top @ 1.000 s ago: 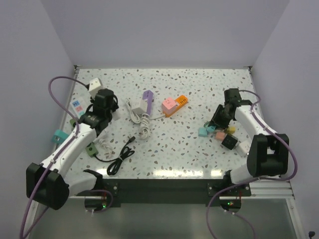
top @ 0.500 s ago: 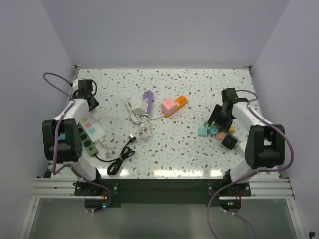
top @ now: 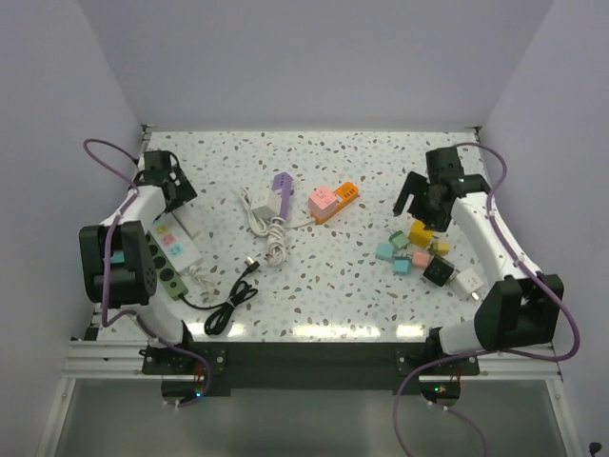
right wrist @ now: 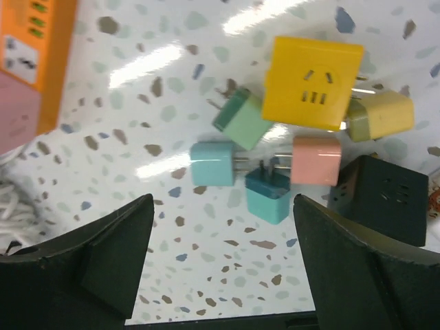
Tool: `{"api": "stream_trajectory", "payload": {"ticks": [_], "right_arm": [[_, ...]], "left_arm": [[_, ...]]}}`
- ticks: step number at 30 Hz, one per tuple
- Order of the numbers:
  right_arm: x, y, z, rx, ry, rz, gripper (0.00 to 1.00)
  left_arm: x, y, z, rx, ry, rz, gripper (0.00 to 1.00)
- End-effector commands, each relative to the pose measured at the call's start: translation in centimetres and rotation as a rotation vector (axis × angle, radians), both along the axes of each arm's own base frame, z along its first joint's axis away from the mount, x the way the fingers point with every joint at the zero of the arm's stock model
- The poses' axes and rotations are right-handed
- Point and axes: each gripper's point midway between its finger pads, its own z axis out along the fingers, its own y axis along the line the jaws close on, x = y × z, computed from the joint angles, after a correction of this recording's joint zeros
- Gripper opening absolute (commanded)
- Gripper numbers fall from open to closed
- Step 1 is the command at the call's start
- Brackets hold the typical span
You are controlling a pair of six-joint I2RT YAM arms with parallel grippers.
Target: Pull the plug off the socket
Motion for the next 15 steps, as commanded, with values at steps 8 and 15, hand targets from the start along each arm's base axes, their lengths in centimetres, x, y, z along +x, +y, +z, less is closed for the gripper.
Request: {"api": "stream_trajectory", "payload": {"ticks": [8,15], "right_arm": [[6.3,12.3,5.5,0.117,-0.143,0.174,0.9],[10.9,19.2,3.5,0.106,-0.109,0.1,0.98]], "left_arm": [[-1.7,-5.1,5.9,-0.176,-0.128,-0.201,1.0],[-5.5,-11.8,9.9,-0.278,-0.23,-0.421,1.0]]}}
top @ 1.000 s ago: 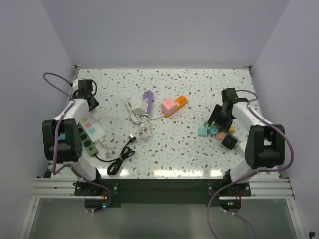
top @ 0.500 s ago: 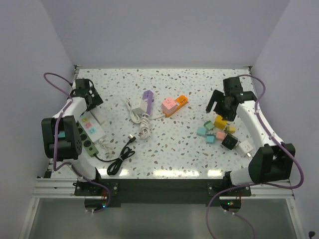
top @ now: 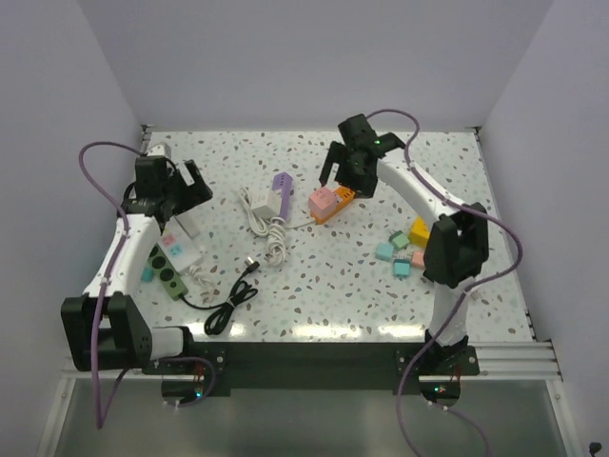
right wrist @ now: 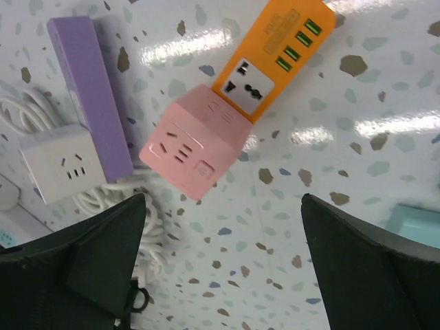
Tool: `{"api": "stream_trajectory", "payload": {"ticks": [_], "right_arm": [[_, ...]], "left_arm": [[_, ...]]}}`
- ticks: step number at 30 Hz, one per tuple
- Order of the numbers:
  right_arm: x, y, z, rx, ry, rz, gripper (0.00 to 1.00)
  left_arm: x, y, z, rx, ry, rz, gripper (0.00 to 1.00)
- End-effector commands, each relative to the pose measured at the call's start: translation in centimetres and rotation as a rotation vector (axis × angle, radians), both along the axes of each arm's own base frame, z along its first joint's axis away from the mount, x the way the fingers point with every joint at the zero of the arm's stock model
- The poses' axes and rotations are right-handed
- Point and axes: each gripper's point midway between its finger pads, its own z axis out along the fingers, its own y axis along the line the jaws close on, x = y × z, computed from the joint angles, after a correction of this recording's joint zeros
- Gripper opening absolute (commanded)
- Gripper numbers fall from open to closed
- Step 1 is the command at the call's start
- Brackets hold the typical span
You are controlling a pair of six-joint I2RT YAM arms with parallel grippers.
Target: Pull the plug off the socket
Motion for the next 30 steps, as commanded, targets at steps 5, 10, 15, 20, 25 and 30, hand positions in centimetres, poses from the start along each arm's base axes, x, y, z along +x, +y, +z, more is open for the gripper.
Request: {"api": "stream_trajectory", "payload": {"ticks": [5,10,15,20,25,30], "right_arm": [[2.7,3.5,-3.3,-0.054,0.088,-0.211,0.98],[2.7,5.6,-5.7,-0.039,0.154,-0.189,0.98],[1.1,5.7,-8.8,-0.073,0.218,-0.149,0.79],[-0.6,5.3,-9.9,-0.074,0.239,-0.079,0.32],[-2.6,6.2,-8.9,-0.059,0.259,0.262,0.0],[-6.0,4.5,-6.7,-0.106,0.25,0.567,0.0]], "left_arm": [[-5.4,-7.2,1.3,-0.105,-0.013,-0.22,1.0],[-7.5,-8.0,1.6,-0.138,-0.031,-0.235,1.0],[-8.9,-9.8,0.9,-0.193,-0.006,-0.304,1.0],[-9.5,-12.3,0.2,-0.21,0.023,-0.371,1.0],[-9.1,-15.5,1.8,-0.238,-0.008,-0.467,0.98],[-8.2,-18.0,2.5,-0.251,-0.013,-0.525,0.98]]}}
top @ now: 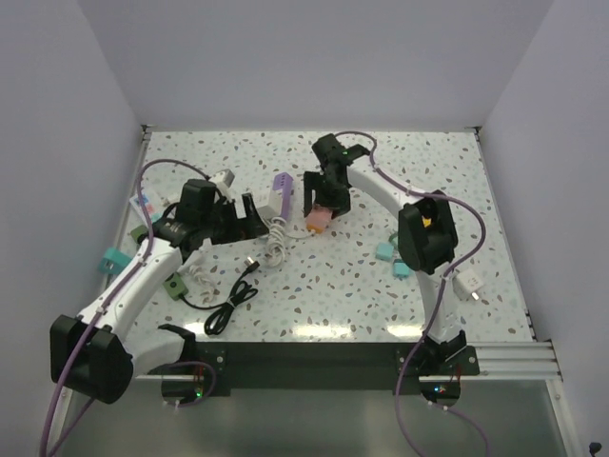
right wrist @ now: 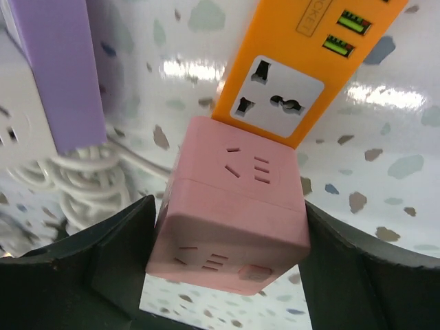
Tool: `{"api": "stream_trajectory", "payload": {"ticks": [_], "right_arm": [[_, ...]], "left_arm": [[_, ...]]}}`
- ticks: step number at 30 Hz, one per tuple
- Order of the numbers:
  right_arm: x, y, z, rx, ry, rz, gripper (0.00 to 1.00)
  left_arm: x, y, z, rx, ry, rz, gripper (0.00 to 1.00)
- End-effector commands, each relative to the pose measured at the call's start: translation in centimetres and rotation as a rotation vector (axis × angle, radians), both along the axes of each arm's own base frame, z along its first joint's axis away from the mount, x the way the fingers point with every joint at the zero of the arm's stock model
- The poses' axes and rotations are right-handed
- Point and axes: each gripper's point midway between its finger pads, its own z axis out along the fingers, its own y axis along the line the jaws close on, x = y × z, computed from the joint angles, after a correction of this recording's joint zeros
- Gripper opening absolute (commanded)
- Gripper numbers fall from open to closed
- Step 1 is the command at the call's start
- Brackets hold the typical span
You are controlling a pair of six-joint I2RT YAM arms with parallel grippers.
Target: Pull the plug off the socket
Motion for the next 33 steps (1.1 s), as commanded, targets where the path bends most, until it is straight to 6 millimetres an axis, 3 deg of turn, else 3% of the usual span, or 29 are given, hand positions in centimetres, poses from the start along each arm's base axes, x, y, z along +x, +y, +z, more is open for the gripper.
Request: {"api": "stream_trajectory", "payload": {"ticks": [1,5,7,8,10,11,16,22,25,29,33], "right_arm": [[-5.5,-2.0,2.3,-0.022,0.052,0.333,0.0],[-9.0,-2.5,3.5,0.071,0.028,0.417,0.0],[-9.5,-2.0,3.7,0.127,-0.019,0.453,0.0],[-10.6,-2.7,2.5,0.122,0.004,0.448,0.0],[-10.5,-2.5,3.4,0.151,-0.075,0.454,0.0],[-11.0,-3.1,2.5,0.138,-0.064,0.445,0.0],[-10.6,-2.4,3.1,0.193,-0.157,0.445,0.0],[-10.1,-0.8,3.3,0.27,-0.171,0.469,0.0],[-9.4,0.2,3.9,0.308,-0.166,0.49,0.0],[-8.2,1.3,5.4,0.361,-0.176,0.501,0.0],[-8.1,2.0,5.7,0.409,-0.153,0.519,0.0]], "left_arm": [[2.0,-2.4,3.2,-0.068,-0.089,-0.035,0.98],[3.4,-4.1,2.2,-0.071,-0.065,-0.024,0.98],[4.5,-5.0,2.7,-0.089,-0.091,-0.025,0.98],[4.9,-5.6,2.1,-0.093,-0.074,-0.031,0.98],[5.8,-6.7,2.7,-0.108,-0.094,-0.044,0.98],[6.4,-7.0,1.9,-0.095,-0.078,-0.041,0.98],[9.2,-9.4,2.3,-0.089,-0.12,-0.078,0.98],[10.1,-14.4,1.9,0.011,-0.249,-0.305,1.0],[10.3,-14.6,-0.1,0.081,-0.258,-0.354,1.0],[10.5,-13.6,-2.5,0.166,-0.274,-0.372,1.0],[10.6,-12.3,-4.5,0.228,-0.276,-0.352,1.0]]}}
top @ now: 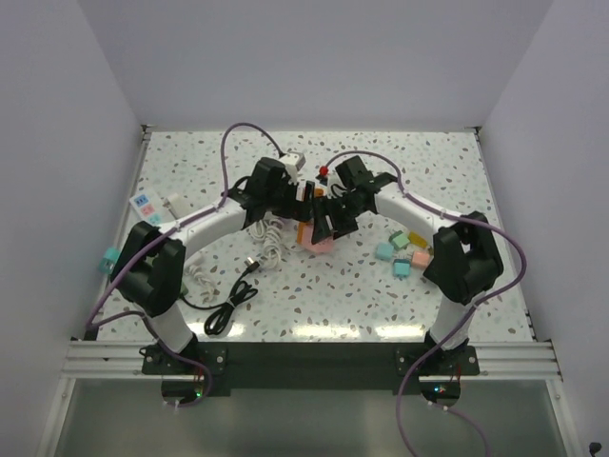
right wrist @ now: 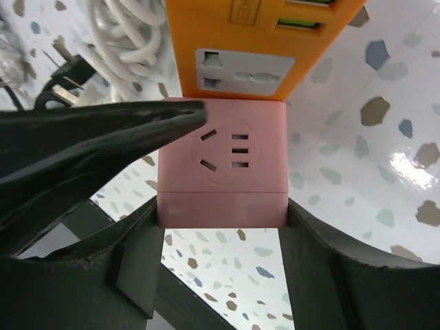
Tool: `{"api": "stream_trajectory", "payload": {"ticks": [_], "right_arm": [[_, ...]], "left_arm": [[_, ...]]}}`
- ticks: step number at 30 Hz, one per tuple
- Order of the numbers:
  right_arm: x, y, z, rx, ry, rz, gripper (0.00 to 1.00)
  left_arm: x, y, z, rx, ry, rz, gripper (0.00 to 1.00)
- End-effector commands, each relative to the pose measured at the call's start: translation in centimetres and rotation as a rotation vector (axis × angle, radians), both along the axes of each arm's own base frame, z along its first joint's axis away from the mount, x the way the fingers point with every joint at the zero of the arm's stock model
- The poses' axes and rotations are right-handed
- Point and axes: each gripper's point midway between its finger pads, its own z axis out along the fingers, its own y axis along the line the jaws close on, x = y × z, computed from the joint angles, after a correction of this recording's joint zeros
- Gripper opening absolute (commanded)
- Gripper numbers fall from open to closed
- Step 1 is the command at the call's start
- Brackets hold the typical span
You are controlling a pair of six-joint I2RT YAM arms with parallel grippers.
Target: Pull the plug off the socket
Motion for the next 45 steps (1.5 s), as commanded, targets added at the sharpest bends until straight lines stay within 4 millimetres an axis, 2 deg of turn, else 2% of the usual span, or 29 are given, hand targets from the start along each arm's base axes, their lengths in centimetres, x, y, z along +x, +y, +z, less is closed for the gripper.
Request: {"api": "stream_trajectory", "payload": {"ticks": [1,6,9,14,16,20,21,22,23,25,26,27,29,33,37,41,45], "right_arm": [[1.2,3.2,3.8,0.179,-0.064,0.082,0.0],[0.6,3.4,4.0,0.224,-0.053,0.096,0.0],[0.4,3.1,4.0,0.236,-0.056,0.099,0.0],[-0.1,3.1,4.9,0.28,-0.084,0.11,0.0],[-0.2,3.2,4.9,0.288,-0.083,0.116,0.0],[0.3,3.3,5.1,0.297,-0.097,0.075,0.0],[0.4,3.3,5.1,0.299,-0.091,0.055,0.0],[0.6,3.4,5.1,0.302,-0.095,0.045,0.01],[0.9,3.2,4.9,0.289,-0.103,0.027,0.09],[1.1,3.2,4.9,0.291,-0.108,0.002,0.22],[1.2,3.1,4.9,0.289,-0.116,-0.011,0.45],[1.5,2.9,5.3,0.286,-0.136,-0.043,0.58],[1.7,2.6,5.3,0.289,-0.169,-0.09,0.74],[2.3,1.7,5.1,0.265,-0.235,-0.173,0.86],[2.3,2.3,4.5,0.266,-0.244,-0.17,0.88],[2.5,3.3,3.6,0.263,-0.233,-0.162,0.86],[3.2,4.1,3.9,0.29,-0.227,-0.16,0.77]], "left_arm": [[0.7,0.2,-1.0,0.053,-0.076,-0.037,1.0],[0.3,-0.3,-3.2,0.028,-0.051,-0.062,1.0],[0.2,-1.6,-3.4,-0.041,-0.046,-0.086,1.0],[-0.2,-3.8,-1.8,-0.197,-0.058,-0.136,0.97],[-0.2,-4.5,-1.0,-0.261,-0.064,-0.15,0.91],[-0.6,-5.7,-0.5,-0.326,-0.031,-0.196,0.6],[-0.7,-5.8,-0.7,-0.327,-0.022,-0.198,0.46],[-0.6,-5.7,-0.6,-0.327,-0.019,-0.193,0.39],[-0.7,-5.7,-0.8,-0.323,-0.014,-0.189,0.22],[-0.6,-5.3,-0.9,-0.316,-0.004,-0.175,0.09],[-0.4,-5.2,-0.9,-0.313,-0.004,-0.16,0.0],[-0.3,-4.9,-1.0,-0.307,0.009,-0.143,0.0],[0.0,-4.8,-0.7,-0.323,0.017,-0.129,0.0],[0.7,-4.9,0.6,-0.342,0.018,-0.088,0.0],[1.3,-5.4,2.9,-0.408,0.028,-0.053,0.0],[1.0,-6.5,5.6,-0.5,0.02,-0.09,0.0],[0.5,-7.0,7.3,-0.558,0.019,-0.122,0.0]]}}
